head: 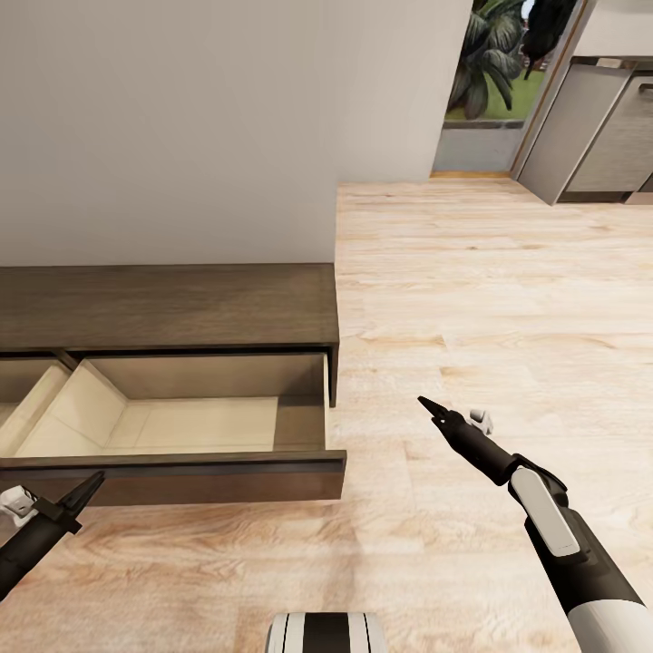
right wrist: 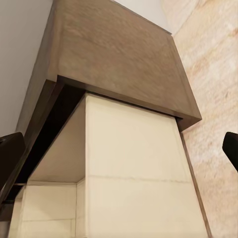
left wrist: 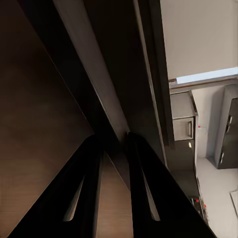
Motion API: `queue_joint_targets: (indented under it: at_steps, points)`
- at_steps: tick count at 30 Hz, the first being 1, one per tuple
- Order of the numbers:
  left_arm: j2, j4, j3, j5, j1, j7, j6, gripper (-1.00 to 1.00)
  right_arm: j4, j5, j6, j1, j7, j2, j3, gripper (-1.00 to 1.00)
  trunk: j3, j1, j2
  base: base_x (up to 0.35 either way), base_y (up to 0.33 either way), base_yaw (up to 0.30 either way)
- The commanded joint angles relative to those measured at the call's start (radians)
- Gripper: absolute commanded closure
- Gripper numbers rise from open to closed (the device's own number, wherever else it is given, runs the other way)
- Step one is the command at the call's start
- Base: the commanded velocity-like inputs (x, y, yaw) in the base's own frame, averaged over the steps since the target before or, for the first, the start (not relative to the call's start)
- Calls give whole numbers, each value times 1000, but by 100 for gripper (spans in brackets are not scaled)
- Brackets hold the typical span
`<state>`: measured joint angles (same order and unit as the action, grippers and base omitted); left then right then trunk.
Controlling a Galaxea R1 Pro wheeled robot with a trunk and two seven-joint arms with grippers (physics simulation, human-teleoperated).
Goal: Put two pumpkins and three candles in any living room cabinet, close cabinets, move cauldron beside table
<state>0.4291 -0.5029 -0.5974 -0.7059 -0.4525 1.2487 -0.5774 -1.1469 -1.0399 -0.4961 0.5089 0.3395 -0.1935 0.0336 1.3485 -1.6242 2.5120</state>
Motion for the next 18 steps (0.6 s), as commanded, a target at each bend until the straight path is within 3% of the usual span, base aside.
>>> queue_joint_targets:
  at_steps: [1, 4, 5, 18]
  points:
    - [0, -2, 1, -12, 20, 5, -18, 100, 0, -5, -7, 0, 1, 0, 2, -100, 1, 0, 0, 0, 0, 0]
    - [0, -2, 1, -12, 20, 6, -18, 100, 1, -5, -7, 0, 1, 0, 2, -100, 1, 0, 0, 0, 0, 0]
    - [0, -2, 1, -12, 20, 6, -18, -100, 1, -5, -7, 0, 1, 0, 2, -100, 1, 0, 0, 0, 0, 0]
    - [0, -2, 1, -13, 20, 6, -18, -100, 1, -5, -6, 0, 1, 0, 2, -100, 1, 0, 0, 0, 0, 0]
